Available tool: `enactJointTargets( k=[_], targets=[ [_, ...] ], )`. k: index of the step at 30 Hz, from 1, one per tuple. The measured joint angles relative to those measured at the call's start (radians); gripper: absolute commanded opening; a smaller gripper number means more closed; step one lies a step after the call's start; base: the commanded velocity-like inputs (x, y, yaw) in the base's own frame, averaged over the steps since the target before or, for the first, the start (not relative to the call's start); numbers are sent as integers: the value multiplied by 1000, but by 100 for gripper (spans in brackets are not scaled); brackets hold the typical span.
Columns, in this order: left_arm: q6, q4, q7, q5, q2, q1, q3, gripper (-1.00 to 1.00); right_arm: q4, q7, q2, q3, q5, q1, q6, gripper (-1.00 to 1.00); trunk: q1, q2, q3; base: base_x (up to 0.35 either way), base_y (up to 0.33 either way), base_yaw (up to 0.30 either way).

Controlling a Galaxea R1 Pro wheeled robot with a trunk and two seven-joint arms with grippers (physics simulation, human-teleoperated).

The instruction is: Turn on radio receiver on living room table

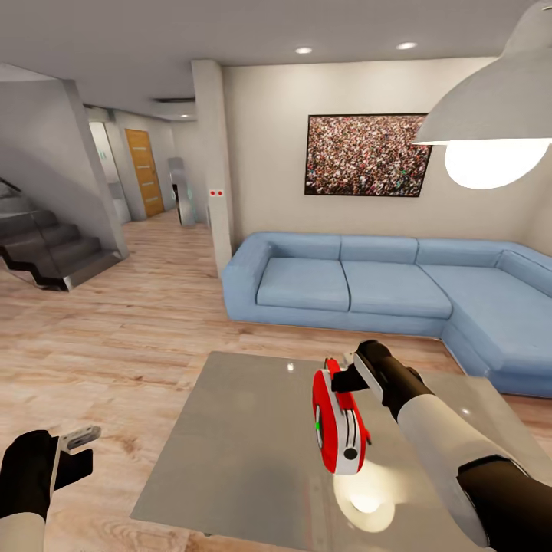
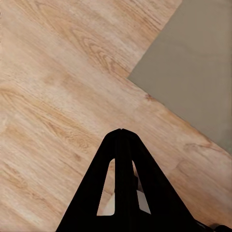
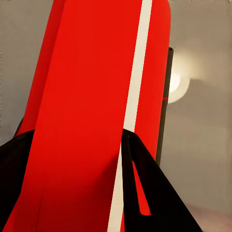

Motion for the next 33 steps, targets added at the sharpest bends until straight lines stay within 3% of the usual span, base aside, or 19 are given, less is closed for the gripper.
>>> enactJointTargets(
  k=[16, 33],
  targets=[
    [0, -1, 0, 2, -1, 0, -1, -100, -1, -3, 0, 0, -1, 0, -1, -100, 0, 0, 0, 0, 0, 283],
    [0, -1, 0, 1, -1, 0, -1, -100, -1, 0, 0, -2, -3, 0, -1, -100, 0, 0, 0, 0, 0, 22]
  ],
)
